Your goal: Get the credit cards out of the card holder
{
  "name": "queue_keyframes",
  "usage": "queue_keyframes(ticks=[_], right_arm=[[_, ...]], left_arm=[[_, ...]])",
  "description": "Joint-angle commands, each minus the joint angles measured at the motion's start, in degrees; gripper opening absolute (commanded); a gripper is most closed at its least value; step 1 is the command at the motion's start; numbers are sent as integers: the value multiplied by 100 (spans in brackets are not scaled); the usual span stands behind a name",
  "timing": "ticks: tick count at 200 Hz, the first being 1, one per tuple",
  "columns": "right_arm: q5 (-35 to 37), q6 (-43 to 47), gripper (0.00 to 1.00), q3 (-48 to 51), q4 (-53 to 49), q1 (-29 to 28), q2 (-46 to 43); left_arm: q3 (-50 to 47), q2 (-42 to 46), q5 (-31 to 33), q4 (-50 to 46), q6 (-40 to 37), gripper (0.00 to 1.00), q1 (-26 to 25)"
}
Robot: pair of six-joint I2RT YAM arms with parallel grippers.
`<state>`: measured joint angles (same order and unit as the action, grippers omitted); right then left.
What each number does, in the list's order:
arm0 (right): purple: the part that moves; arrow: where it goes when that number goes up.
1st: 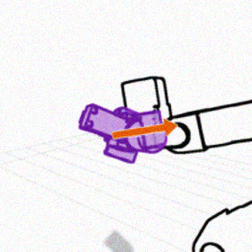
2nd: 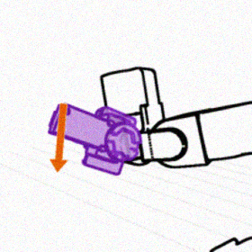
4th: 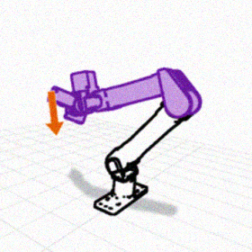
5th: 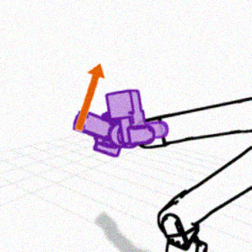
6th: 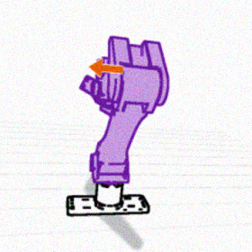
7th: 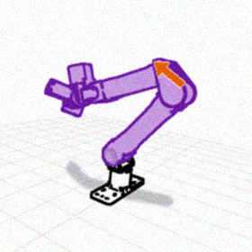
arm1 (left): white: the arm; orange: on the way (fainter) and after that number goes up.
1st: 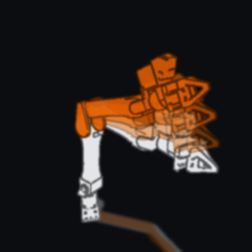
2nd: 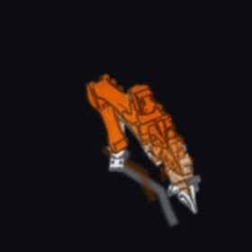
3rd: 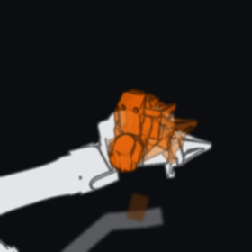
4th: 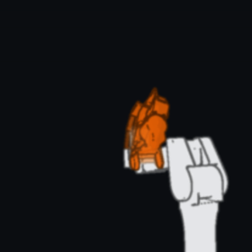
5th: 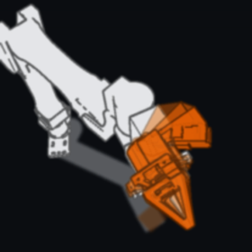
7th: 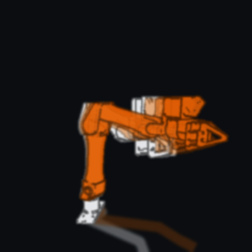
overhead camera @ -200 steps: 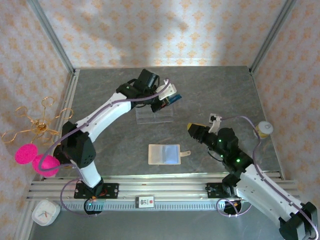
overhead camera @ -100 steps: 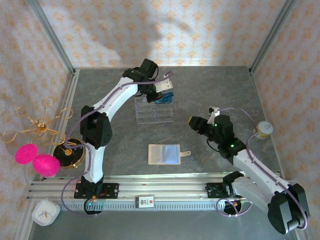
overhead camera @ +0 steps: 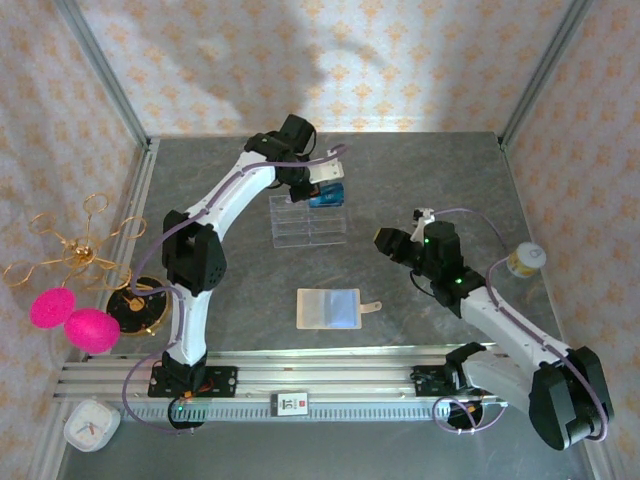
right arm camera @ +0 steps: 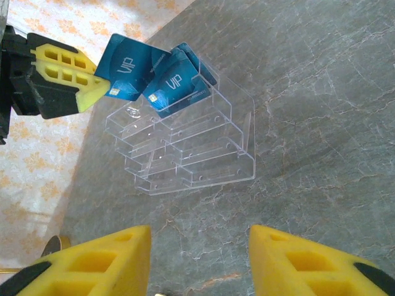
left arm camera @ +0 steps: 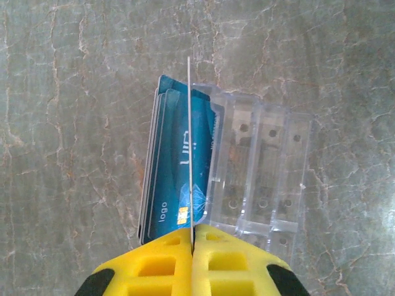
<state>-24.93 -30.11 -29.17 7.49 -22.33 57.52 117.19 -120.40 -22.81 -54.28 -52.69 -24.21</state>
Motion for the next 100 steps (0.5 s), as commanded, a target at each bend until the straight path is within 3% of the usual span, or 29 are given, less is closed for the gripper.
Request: queue_keyframes(ticks=[1,100], right_arm=[[-10,102,45,-243,166,35,30],[-124,30,45,-318,251,41,224]], left_arm=[[183,-155,218,-215,-198,0,55],[112,-168,377,130,-216,0,54]])
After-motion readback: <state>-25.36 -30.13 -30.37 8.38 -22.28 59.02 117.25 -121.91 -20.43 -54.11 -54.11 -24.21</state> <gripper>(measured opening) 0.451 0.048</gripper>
